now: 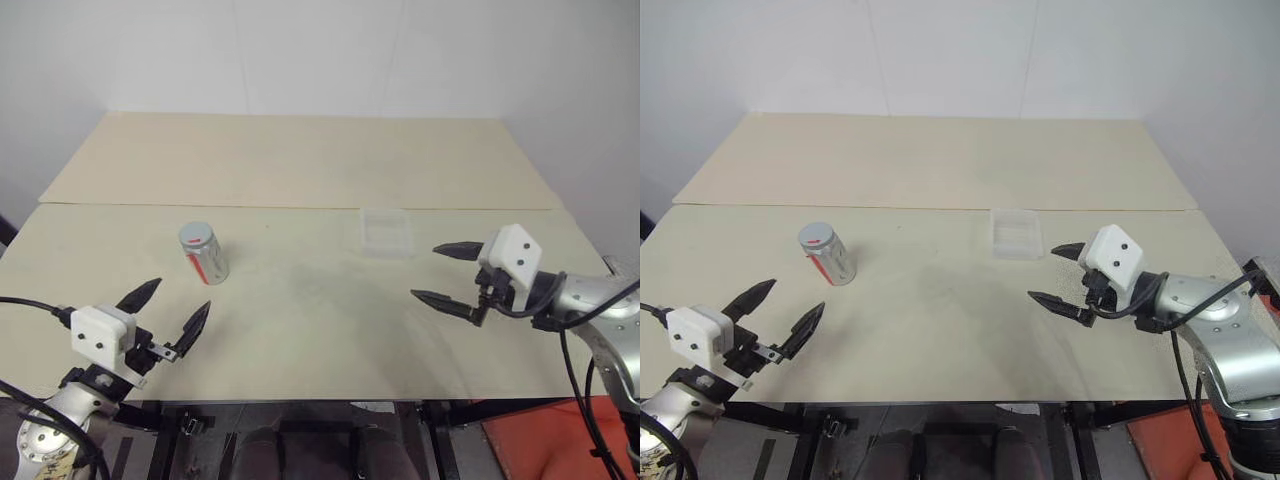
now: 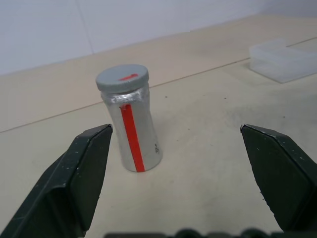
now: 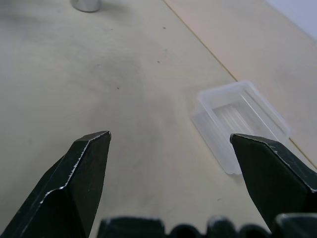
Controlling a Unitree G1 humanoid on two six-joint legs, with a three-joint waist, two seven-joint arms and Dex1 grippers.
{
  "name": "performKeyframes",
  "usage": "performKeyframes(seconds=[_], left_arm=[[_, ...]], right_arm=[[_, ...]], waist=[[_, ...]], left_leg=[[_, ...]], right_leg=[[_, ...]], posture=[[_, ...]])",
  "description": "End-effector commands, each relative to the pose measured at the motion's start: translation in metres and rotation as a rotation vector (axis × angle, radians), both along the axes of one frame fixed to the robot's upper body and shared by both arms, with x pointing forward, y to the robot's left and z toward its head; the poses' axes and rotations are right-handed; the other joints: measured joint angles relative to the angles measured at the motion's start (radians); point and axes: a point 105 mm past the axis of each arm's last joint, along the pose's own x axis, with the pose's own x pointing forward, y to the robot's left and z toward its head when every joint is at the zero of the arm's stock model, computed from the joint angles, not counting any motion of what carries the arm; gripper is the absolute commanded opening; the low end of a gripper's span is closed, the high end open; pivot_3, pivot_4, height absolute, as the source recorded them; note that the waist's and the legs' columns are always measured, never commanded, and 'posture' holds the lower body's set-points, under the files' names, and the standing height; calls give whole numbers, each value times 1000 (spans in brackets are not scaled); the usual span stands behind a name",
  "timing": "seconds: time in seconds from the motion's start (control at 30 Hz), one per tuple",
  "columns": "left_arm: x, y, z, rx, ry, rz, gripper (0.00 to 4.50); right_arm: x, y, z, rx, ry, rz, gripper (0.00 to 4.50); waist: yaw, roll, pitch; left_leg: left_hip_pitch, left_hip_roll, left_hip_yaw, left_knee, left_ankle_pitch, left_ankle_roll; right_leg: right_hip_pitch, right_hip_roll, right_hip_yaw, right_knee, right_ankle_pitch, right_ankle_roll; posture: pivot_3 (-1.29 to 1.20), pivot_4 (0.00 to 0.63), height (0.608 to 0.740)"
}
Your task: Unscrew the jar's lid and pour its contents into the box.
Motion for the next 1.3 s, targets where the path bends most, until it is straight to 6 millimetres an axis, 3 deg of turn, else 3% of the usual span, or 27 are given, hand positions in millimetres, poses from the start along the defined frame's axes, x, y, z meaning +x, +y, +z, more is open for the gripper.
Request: performKeyframes(seconds=[0.03, 0.37, 0.53, 0.7, 1.03, 1.3], left_arm=[[0, 1, 14, 30, -63, 7, 4492], [4, 1, 13, 33, -62, 32, 4492], [22, 6, 5, 23, -72, 129, 4492], [39, -3, -9, -38, -82, 192, 4492], [62, -12, -31, -95, -52, 193, 4492], [75, -12, -33, -115, -94, 243, 4492]], right_arm=[[-4, -2, 10, -19, -42, 24, 4500], [-10, -4, 2, -51, -23, 36, 4500], [-9, 0, 1, -35, -34, 27, 4500], [-6, 0, 1, -28, -46, 6, 4500], [-6, 6, 0, -16, -52, 6, 4500], [-7, 4, -1, -19, -56, -17, 4500]], waist=[[0, 0, 0], [-2, 0, 0], [3, 0, 0], [5, -1, 0], [3, 0, 0], [6, -1, 0]], left_leg=[[0, 0, 0, 0, 0, 0], [0, 0, 0, 0, 0, 0], [1, 0, 0, 0, 0, 0], [1, -1, 0, 0, 0, 0], [1, 0, 0, 0, 0, 0], [0, -1, 0, 0, 0, 0]], right_leg=[[0, 0, 0, 0, 0, 0], [0, 0, 0, 0, 0, 0], [1, 0, 0, 0, 0, 0], [1, 0, 0, 0, 2, 4], [1, 0, 0, 0, 4, 6], [1, 0, 0, 0, 5, 8]], posture=[[0, 150, 740], [0, 150, 740], [0, 150, 740], [0, 150, 740], [0, 150, 740], [0, 150, 740]])
